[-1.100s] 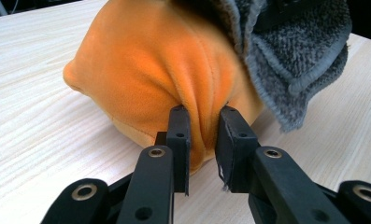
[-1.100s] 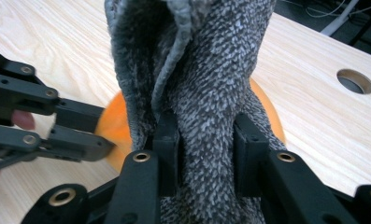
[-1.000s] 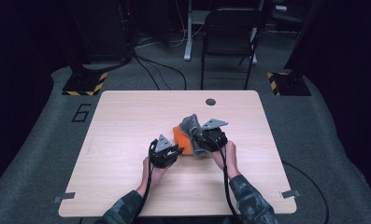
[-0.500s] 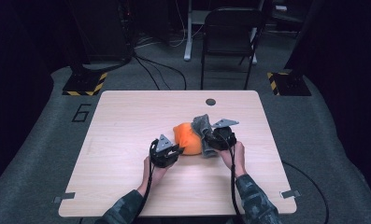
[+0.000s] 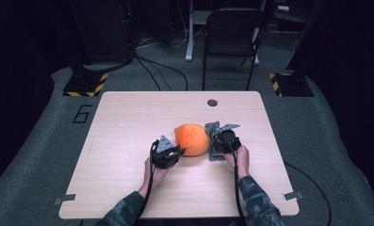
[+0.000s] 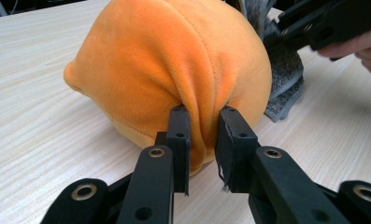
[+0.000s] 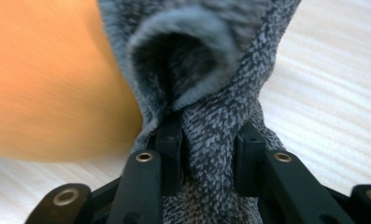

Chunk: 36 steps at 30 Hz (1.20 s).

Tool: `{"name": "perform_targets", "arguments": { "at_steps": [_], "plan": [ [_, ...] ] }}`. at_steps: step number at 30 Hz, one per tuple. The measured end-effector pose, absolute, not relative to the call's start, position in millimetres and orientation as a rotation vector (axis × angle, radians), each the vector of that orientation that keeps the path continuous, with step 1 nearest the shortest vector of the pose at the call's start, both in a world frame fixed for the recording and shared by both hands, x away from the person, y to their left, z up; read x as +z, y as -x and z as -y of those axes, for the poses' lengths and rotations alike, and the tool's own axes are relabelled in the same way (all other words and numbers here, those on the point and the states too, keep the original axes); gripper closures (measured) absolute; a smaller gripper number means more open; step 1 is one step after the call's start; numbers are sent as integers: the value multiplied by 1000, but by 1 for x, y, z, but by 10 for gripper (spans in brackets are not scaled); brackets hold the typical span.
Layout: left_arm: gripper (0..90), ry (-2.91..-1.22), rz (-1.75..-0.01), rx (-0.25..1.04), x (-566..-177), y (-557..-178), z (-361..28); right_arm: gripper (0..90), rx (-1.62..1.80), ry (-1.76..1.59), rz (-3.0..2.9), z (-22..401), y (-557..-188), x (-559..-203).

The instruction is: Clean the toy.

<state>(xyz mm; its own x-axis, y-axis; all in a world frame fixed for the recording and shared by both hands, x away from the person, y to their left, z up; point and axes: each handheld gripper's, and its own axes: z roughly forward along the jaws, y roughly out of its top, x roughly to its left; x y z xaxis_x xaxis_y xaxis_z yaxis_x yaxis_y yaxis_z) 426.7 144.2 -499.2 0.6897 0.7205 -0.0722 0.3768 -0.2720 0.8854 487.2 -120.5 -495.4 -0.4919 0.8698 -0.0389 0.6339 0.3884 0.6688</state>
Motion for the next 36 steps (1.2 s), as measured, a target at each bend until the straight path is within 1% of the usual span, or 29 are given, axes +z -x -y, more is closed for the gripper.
{"name": "perform_targets", "arguments": {
  "at_steps": [3,4,5,6,7,9,10,12,14,15,17,18,19,20,21,24,25,26,27,32,35,36],
  "plan": [
    [754,-1882,-863,433,-500,-427,-144,709,827,-1306,-2271,122,-489,-495],
    [753,-1882,-864,436,-500,-427,-145,721,812,-1314,-2255,123,-487,-488],
    [753,-1876,-871,426,-500,-427,-145,721,812,-1314,-2255,123,-487,-488],
    [752,-1872,-873,423,-500,-428,-145,724,839,-1312,-2236,124,-486,-481],
    [752,-1875,-874,425,-500,-427,-144,727,929,-1295,-2187,127,-480,-462],
    [750,-1879,-868,432,-500,-428,-144,731,1021,-1241,-2155,127,-470,-441],
    [750,-1884,-863,436,-500,-428,-144,731,1021,-1241,-2155,127,-470,-441],
    [749,-1891,-860,431,-500,-428,-144,733,1077,-1189,-2160,120,-461,-426],
    [746,-1894,-855,437,-500,-428,-144,735,1072,-1136,-2210,106,-457,-425],
    [738,-1890,-859,434,-500,-427,-144,735,1038,-1124,-2250,97,-457,-433],
    [729,-1896,-856,436,-499,-427,-144,736,1014,-1121,-2270,92,-459,-439],
    [678,-1892,-863,453,-499,-427,-144,738,997,-1116,-2271,87,-462,-447],
    [678,-1902,-860,470,-499,-426,-144,738,997,-1116,-2271,87,-462,-447],
    [633,-1913,-859,474,-498,-426,-144,738,998,-1122,-2267,86,-462,-447],
    [552,-1907,-866,492,-498,-425,-144,738,1004,-1108,-2262,87,-464,-445],
    [429,-1921,-859,498,-499,-426,-144,736,1016,-1090,-2265,87,-465,-447],
    [429,-1919,-861,492,-499,-425,-143,736,1016,-1090,-2265,87,-465,-447],
    [374,-1921,-859,492,-500,-425,-142,735,1016,-1096,-2262,86,-464,-446],
    [354,-1930,-859,495,-500,-424,-141,734,1021,-1106,-2256,85,-464,-446],
    [311,-1958,-862,532,-500,-423,-141,733,1024,-1104,-2253,86,-465,-446],
    [262,-1957,-884,528,-502,-424,-142,732,1025,-1105,-2253,90,-467,-447],
    [262,-1955,-885,527,-503,-424,-142,732,1025,-1105,-2253,90,-467,-447]
  ]
}}
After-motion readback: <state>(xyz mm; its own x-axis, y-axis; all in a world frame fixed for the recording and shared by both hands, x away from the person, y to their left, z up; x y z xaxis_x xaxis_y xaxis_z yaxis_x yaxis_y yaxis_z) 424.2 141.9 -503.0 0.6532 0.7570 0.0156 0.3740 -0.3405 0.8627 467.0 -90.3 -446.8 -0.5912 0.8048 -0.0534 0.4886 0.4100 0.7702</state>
